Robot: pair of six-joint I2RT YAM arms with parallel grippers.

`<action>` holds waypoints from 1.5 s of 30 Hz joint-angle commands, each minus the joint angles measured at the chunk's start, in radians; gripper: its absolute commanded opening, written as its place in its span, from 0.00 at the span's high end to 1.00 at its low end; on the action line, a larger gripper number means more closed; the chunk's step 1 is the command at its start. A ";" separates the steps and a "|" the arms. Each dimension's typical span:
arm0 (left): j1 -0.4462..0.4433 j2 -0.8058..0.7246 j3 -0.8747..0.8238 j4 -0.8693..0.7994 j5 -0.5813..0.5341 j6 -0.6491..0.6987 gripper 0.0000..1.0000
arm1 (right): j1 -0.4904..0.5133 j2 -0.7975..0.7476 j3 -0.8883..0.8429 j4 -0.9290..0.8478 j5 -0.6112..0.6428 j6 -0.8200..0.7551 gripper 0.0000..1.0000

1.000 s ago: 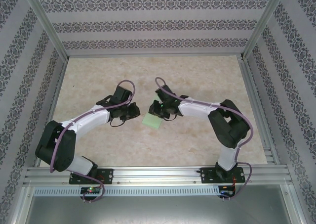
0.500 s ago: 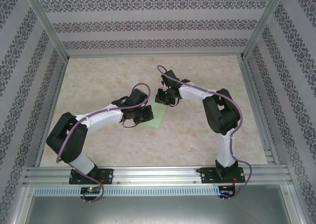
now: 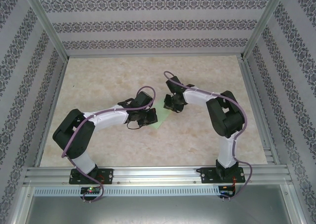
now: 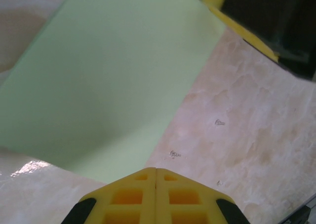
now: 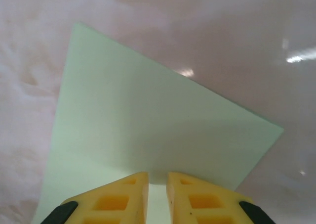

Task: Fold a paper plane with a square sheet of paper (pick it up from the middle)
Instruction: Rotate the paper at the center of the table, then first fold in half a square sheet of paper at the center of the table.

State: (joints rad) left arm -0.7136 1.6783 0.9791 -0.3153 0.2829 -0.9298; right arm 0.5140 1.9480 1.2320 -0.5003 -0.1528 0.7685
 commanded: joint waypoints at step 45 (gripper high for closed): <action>-0.084 0.187 0.020 0.172 -0.052 -0.076 1.00 | -0.015 -0.224 -0.501 0.595 -0.316 0.059 1.00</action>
State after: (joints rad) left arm -0.7868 1.8553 0.9829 -0.0986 0.2653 -1.0046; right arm 0.5079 1.7401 0.7551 0.0330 -0.4397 0.8364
